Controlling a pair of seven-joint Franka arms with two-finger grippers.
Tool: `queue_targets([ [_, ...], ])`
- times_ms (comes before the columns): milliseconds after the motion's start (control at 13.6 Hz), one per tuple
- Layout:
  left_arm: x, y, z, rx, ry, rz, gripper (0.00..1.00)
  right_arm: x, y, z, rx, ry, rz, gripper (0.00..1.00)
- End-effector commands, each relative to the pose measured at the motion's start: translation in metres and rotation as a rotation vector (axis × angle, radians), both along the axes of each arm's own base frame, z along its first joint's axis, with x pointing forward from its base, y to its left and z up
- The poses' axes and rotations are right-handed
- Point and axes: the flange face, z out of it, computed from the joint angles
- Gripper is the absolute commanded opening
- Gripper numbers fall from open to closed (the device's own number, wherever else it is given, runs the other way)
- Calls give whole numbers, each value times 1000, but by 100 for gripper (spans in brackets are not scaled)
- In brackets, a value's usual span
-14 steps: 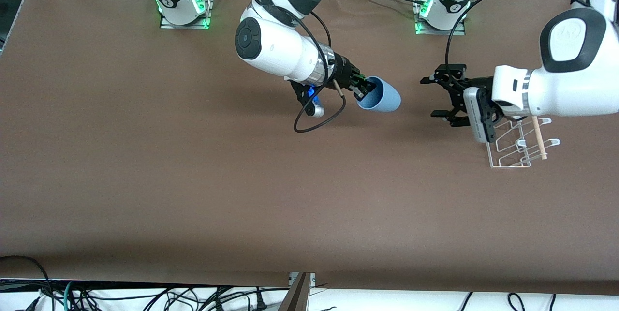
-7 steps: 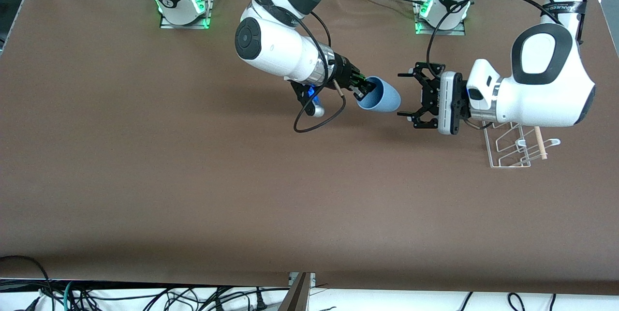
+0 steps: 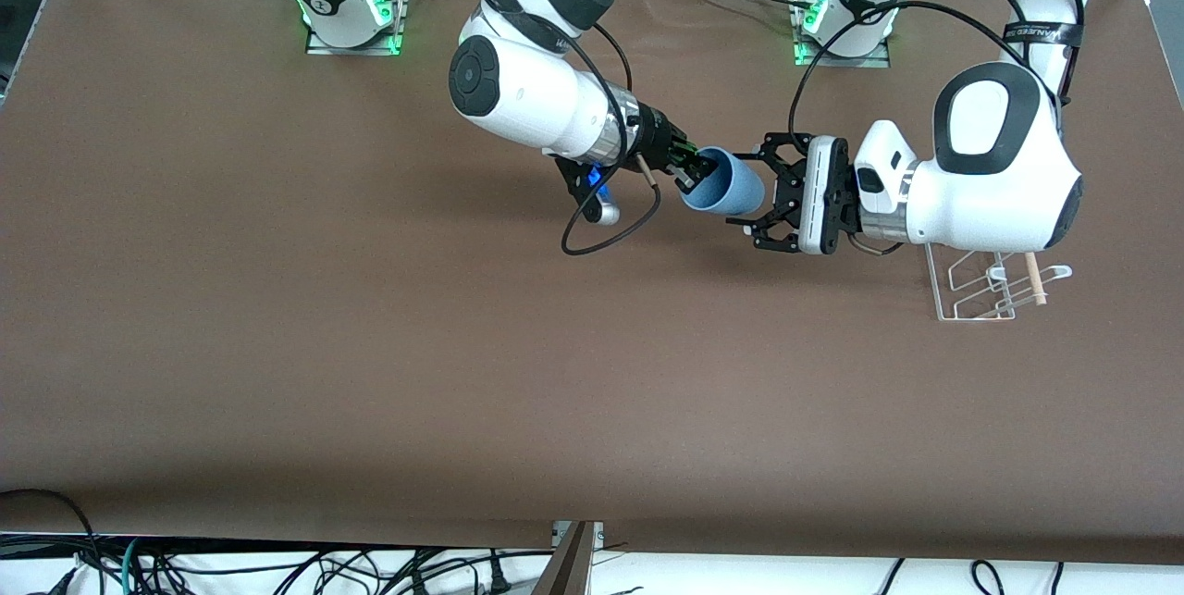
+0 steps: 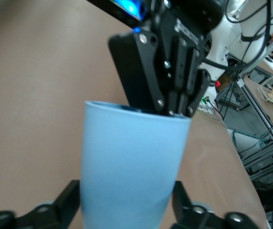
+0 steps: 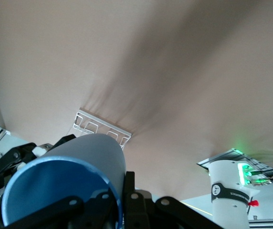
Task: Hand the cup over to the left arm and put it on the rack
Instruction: 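Open the right gripper and withdraw while the left gripper carries the cup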
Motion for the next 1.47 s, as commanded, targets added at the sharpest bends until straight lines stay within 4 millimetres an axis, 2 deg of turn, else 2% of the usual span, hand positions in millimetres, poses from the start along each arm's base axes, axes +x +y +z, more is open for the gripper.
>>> queue_targets([
  [0, -2, -3, -15, -38, -16, -26, 50, -1, 3, 21, 33, 5, 10, 0],
  [147, -3, -4, -14, -40, -19, -33, 25, -1, 3, 21, 33, 4, 11, 0],
  [220, -3, -4, -14, -40, -20, -33, 20, 1, 2, 21, 32, -1, 12, 0],
  [293, -2, -3, -12, -41, -21, -32, 19, 4, -2, 21, 26, -13, 12, 27],
  [366, -3, -2, -10, -41, -18, -36, 19, 6, -4, 20, 15, -32, 22, 59],
  [513, -1, 4, -6, -36, -17, -39, 19, 5, -8, 29, -27, -94, 50, 93],
  [659, -1, 9, 3, -39, -13, -49, 19, 4, -16, 39, -60, -108, 78, 98],
  [733, -1, 12, 5, -37, -9, -56, 18, 14, -30, 45, -63, -101, 71, 98],
  [879, 3, 28, 20, 25, -55, -72, 16, 35, -64, 55, -71, -114, 85, 98],
  [953, 4, 34, 35, 38, -74, -85, 16, 49, -87, 59, -74, -121, 86, 98],
  [1026, 4, 37, 42, 54, -71, -109, 16, 67, -116, 64, -74, -126, 73, 98],
  [1099, 7, 49, 47, 94, -80, -110, 16, 83, -145, 66, -76, -122, 53, 98],
  [1246, 11, 65, 55, 188, -94, -105, 15, 107, -201, 77, -77, -122, 31, 98],
  [1392, 13, 78, 59, 341, -86, -114, 15, 129, -270, 83, -87, -96, 5, 99],
])
